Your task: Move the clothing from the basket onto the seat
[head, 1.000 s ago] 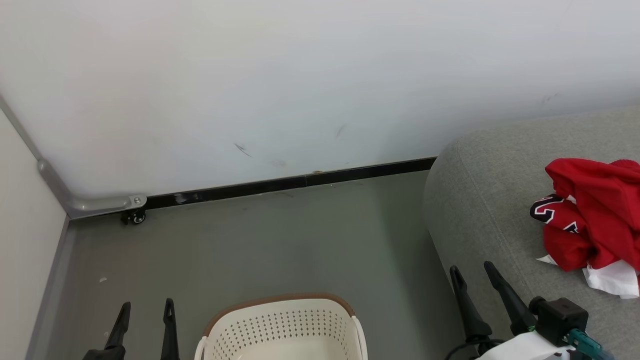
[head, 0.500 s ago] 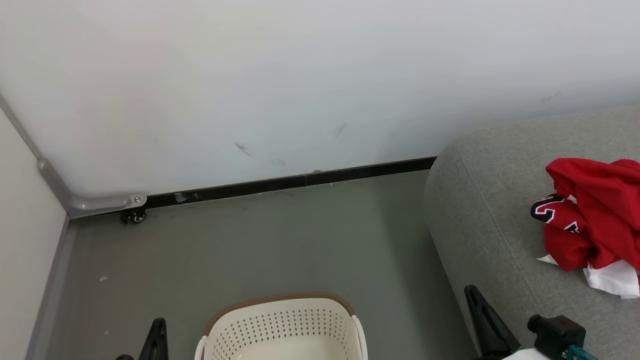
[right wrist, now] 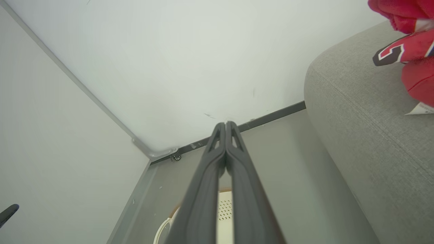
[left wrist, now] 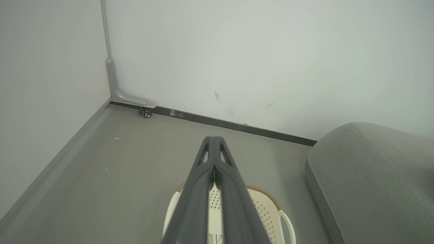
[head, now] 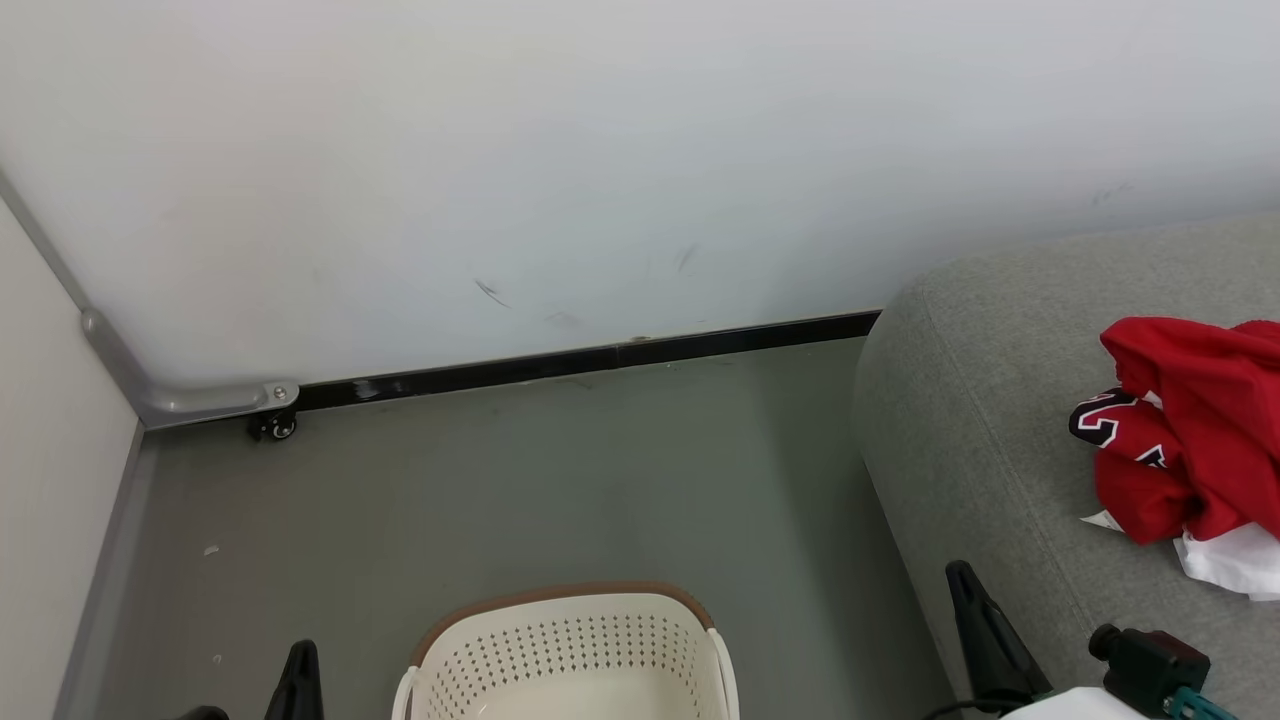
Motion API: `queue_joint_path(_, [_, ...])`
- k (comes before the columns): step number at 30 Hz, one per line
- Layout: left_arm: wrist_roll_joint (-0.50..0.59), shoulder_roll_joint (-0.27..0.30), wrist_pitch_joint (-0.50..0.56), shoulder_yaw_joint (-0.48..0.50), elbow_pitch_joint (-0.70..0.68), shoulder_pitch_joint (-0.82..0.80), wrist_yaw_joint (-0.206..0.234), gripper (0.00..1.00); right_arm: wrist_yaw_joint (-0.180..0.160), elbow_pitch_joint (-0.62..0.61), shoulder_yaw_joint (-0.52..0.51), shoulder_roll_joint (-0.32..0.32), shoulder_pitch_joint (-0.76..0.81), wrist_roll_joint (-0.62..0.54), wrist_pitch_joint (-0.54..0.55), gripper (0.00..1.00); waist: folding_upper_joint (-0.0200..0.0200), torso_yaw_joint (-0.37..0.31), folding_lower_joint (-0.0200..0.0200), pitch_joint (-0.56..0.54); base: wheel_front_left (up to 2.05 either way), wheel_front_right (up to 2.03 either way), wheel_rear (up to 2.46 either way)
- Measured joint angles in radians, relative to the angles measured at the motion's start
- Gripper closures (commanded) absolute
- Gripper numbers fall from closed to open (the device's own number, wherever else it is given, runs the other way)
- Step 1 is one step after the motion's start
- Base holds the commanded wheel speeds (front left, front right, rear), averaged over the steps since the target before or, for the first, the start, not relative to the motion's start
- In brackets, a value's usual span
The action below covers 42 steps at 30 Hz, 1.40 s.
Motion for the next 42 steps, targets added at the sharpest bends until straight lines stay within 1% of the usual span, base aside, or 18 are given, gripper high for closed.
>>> queue_joint_path(5, [-0.049, -0.010, 0.019, 0.014, -0.002, -0.004, -0.017, 1.00, 0.000, 0.000, -0.009, 0.000, -0.003, 0.057, 0.009, 1.00, 0.0000, 0.006, 0.0013, 0.002, 0.00, 0.00, 0.00])
queue_joint_path(21, [-0.210, -0.033, 0.071, 0.050, -0.003, -0.019, -0.070, 1.00, 0.000, -0.014, -0.039, -0.003, -0.009, 0.239, 0.037, 1.00, 0.0000, 0.033, 0.0134, 0.006, 0.00, 0.00, 0.00])
queue_joint_path(27, [-0.273, -0.046, 0.088, 0.066, -0.003, -0.035, -0.092, 1.00, 0.000, -0.017, -0.054, -0.007, -0.010, 0.311, 0.047, 1.00, 0.0000, 0.043, 0.0163, 0.007, 0.00, 0.00, 0.00])
queue_joint_path(31, [-0.316, -0.051, 0.099, 0.078, -0.003, -0.036, -0.101, 1.00, 0.000, -0.018, -0.059, -0.011, -0.012, 0.357, 0.057, 1.00, 0.0000, 0.049, 0.0171, 0.008, 0.00, 0.00, 0.00])
queue_joint_path(36, [-0.371, -0.057, 0.115, 0.090, 0.001, -0.044, -0.122, 1.00, 0.000, -0.020, -0.063, -0.014, -0.030, 0.416, 0.067, 1.00, 0.0000, 0.055, 0.0171, 0.009, 0.00, 0.00, 0.00])
queue_joint_path(41, [-0.412, -0.062, 0.128, 0.103, 0.003, -0.055, -0.138, 1.00, 0.000, -0.020, -0.066, -0.016, -0.030, 0.461, 0.069, 1.00, 0.0000, 0.060, 0.0152, 0.012, 0.00, 0.00, 0.00])
queue_joint_path(42, [-0.433, -0.066, 0.133, 0.109, 0.006, -0.056, -0.145, 1.00, 0.000, -0.020, -0.069, -0.017, -0.030, 0.485, 0.078, 1.00, 0.0000, 0.062, 0.0139, 0.013, 0.00, 0.00, 0.00])
